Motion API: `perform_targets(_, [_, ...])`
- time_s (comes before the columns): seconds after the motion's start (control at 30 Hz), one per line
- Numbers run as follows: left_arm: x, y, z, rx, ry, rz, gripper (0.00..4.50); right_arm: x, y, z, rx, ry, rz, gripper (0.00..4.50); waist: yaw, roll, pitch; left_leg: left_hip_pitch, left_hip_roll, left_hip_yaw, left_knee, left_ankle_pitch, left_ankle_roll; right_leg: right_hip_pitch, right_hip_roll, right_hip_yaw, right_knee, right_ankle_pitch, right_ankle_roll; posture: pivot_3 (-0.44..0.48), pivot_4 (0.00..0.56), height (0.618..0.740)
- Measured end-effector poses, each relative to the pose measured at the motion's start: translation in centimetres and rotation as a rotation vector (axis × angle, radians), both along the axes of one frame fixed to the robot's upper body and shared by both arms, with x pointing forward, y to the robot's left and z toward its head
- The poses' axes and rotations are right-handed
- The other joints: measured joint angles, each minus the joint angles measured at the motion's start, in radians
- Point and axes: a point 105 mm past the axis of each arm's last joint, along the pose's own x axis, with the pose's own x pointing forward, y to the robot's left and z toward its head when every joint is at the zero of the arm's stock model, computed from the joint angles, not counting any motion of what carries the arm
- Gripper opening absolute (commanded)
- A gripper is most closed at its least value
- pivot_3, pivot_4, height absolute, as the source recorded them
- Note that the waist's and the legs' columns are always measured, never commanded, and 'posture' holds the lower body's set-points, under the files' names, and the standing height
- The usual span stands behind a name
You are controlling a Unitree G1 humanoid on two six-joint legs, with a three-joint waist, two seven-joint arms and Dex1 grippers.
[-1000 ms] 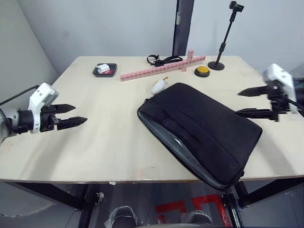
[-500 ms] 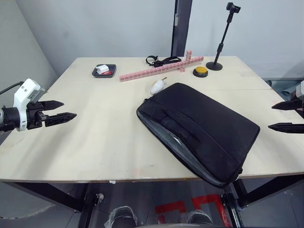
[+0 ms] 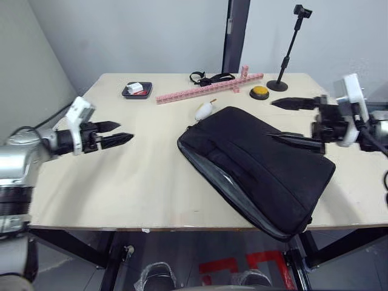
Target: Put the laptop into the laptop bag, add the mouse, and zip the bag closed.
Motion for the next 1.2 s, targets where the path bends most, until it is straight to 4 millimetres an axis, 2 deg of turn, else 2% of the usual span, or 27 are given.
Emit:
perform_targets(0.07, [1.1,-1.7,-0.6,-0.032,0.019,-0.028,4.5,-0.4,1.5,-0.3,0.02,0.023,0.029,4.44,0.0,0.0,0.0,0.0,0.0,0.0,0.0,0.0,0.0,0.0,0.0,0.0,-0.001,0.0,0.0,0.0,0.15,0.74])
perform_targets(0.17, [2.7,-4.0,-1.8,-0.059,0.039,-0.054,4.5,-0.7,2.7,-0.5,0.038,0.034,0.04,4.44,0.0,0.0,0.0,0.0,0.0,0.0,-0.001,0.0,-0.001,0.0,0.0,0.0,-0.001,0.0,0.0,0.0,0.15,0.74])
perform_targets(0.43, [6.2,-9.2,-4.6,-0.128,0.083,-0.075,4.5,-0.9,3.6,-0.9,0.042,0.041,0.038,4.44,0.0,0.0,0.0,-0.001,0.0,0.0,-0.001,0.0,-0.001,0.0,0.0,0.0,-0.002,0.0,0.001,0.0,0.15,0.74])
perform_targets(0.63, [7.7,-11.2,-6.8,-0.146,0.135,-0.056,4.5,-0.7,3.3,-1.8,0.028,0.07,0.013,4.44,0.0,-0.001,0.0,-0.005,0.0,-0.001,-0.001,0.0,-0.001,0.0,0.0,0.0,-0.004,0.001,0.002,0.0,0.15,0.74])
perform_targets(0.9, [7.8,-12.5,-9.1,-0.108,0.183,-0.067,4.5,-0.8,2.9,-1.7,0.011,0.069,-0.005,4.44,0.007,-0.001,0.0,-0.007,0.0,-0.002,-0.001,0.0,-0.001,0.0,0.0,-0.001,-0.005,0.002,0.003,0.0,0.15,0.74])
perform_targets(0.97, [7.7,-12.8,-9.1,-0.099,0.179,-0.079,3.97,-0.9,2.8,-1.9,0.009,0.074,-0.008,4.5,0.011,-0.001,0.0,-0.007,-0.001,-0.002,-0.001,0.0,-0.001,0.0,0.0,-0.001,-0.005,0.002,0.003,0.0,0.15,0.74])
perform_targets(1.0, [7.7,-12.8,-9.1,-0.098,0.179,-0.079,3.91,-0.9,2.8,-1.9,0.009,0.074,-0.009,4.5,0.011,-0.001,0.0,-0.007,-0.001,-0.002,-0.001,0.0,-0.001,0.0,0.0,-0.001,-0.005,0.002,0.003,0.0,0.15,0.74])
perform_targets(1.03, [7.7,-13.0,-9.2,-0.095,0.178,-0.088,3.39,-1.0,2.9,-1.9,0.009,0.073,-0.008,4.5,0.014,-0.001,0.0,-0.007,-0.001,-0.002,-0.001,0.0,-0.001,0.0,0.0,-0.001,-0.005,0.002,0.003,0.0,0.15,0.74])
perform_targets(1.13, [7.7,-13.1,-9.0,-0.103,0.169,-0.094,2.22,-1.2,2.9,-1.9,0.008,0.071,-0.004,4.5,0.016,-0.001,0.0,-0.006,-0.001,-0.002,-0.001,-0.001,-0.002,0.0,0.0,-0.001,-0.005,0.002,0.003,0.0,0.15,0.74])
perform_targets(1.17, [7.8,-13.1,-8.9,-0.103,0.165,-0.093,1.99,-1.2,2.9,-1.9,0.007,0.071,-0.004,4.5,0.016,-0.001,0.0,-0.006,-0.001,-0.002,-0.001,-0.001,-0.002,0.0,0.0,-0.001,-0.005,0.002,0.003,0.0,0.15,0.74])
perform_targets(1.2, [7.8,-13.0,-8.8,-0.104,0.162,-0.09,1.52,-1.2,2.9,-1.9,0.007,0.071,-0.005,4.5,0.016,-0.001,0.0,-0.006,-0.001,-0.002,-0.001,-0.001,-0.002,0.0,0.0,-0.001,-0.005,0.002,0.003,0.0,0.15,0.74])
